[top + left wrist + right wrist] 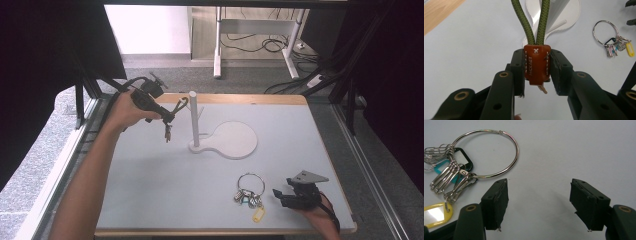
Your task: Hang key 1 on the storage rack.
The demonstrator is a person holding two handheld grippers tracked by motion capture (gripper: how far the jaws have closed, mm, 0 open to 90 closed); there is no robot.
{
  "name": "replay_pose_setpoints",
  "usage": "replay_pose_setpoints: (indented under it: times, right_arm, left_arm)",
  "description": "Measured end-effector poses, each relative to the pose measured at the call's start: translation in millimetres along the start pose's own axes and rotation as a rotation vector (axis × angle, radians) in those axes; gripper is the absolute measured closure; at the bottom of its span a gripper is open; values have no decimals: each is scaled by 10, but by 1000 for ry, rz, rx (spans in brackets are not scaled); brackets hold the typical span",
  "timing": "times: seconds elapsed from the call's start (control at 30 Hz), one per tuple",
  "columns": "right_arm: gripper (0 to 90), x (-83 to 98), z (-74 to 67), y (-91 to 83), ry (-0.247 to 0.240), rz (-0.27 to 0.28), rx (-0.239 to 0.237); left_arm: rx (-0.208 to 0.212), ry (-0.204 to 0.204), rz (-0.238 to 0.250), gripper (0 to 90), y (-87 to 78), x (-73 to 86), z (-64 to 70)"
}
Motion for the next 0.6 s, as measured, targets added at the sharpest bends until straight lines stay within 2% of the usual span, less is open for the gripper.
replay_pose_setpoints:
  times: [0.33, 0.6]
  right_arm:
    - [311, 0, 7, -2, -1, 4, 5]
    - [311, 1, 6, -2, -1, 1, 7]
  left_arm:
    - [12, 20, -27, 670, 155, 10, 59]
    - [-8, 30, -45, 667, 247, 15, 98]
Point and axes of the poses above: each handheld gripper's, and its own axes: y roughly forward along the jaws, x roughly out of its underside, z roughly to its right, the point moved 3 cm from there along y, roughly forward along the jaws, and after that the axes turned 2 degrees about z, right-handed, at the moved point
